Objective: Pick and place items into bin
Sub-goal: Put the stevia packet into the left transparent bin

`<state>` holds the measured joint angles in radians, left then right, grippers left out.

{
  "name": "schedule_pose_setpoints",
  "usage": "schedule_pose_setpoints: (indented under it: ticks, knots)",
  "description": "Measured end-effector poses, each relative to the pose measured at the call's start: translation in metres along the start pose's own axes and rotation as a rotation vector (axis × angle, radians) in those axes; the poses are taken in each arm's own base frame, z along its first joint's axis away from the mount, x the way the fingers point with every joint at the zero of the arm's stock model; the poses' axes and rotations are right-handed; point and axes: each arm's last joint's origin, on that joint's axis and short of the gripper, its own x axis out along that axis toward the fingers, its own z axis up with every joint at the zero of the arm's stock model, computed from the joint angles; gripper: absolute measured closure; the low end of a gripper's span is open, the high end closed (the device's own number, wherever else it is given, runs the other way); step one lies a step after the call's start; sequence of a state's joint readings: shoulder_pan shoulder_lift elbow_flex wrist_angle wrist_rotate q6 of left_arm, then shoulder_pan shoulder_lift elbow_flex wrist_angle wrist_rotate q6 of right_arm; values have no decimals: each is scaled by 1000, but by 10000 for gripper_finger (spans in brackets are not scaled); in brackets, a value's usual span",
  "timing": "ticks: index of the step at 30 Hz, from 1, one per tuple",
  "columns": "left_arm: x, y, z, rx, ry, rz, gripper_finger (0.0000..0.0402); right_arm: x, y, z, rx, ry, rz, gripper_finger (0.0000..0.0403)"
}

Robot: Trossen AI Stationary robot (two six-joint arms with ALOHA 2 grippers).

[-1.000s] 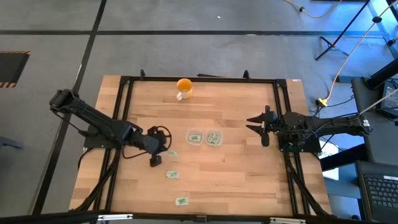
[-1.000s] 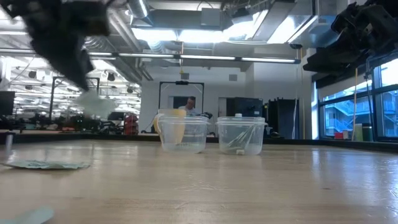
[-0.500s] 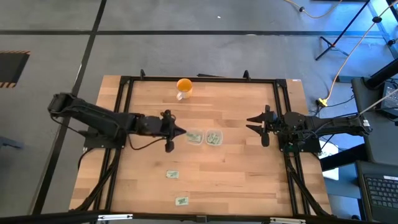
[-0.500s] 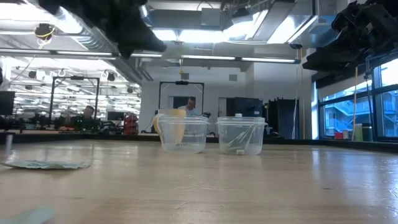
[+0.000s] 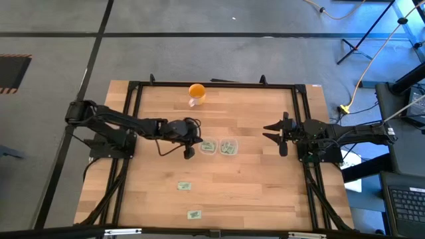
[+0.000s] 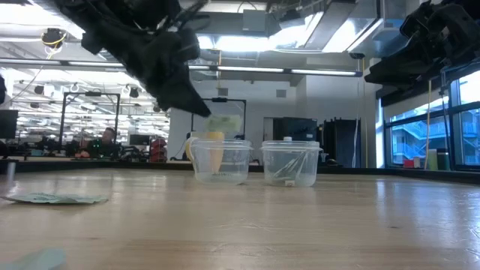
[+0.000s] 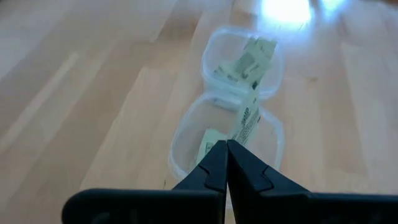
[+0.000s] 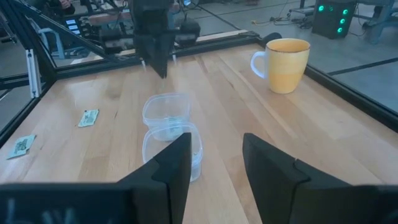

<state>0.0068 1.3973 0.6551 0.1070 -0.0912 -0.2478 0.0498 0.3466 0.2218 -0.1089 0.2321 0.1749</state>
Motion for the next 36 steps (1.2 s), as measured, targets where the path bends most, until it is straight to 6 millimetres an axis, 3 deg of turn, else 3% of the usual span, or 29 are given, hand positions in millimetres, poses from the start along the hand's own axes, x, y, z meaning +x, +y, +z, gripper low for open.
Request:
schedule_pose_setpoints:
  ticks: [16, 23, 30, 36]
  knots:
    - [19, 3, -15, 5, 88, 13, 397, 0, 0, 0, 0, 0, 0, 255]
    - [18, 1, -10, 5, 78, 8, 366, 0, 0, 0, 0, 0, 0, 255]
    - [1, -8, 17, 87, 40, -73, 334, 0, 0, -1, -2, 8, -1, 255]
    - [-18, -34, 2, 180, 215, -318, 320, 0, -1, -3, -4, 31, -5, 255]
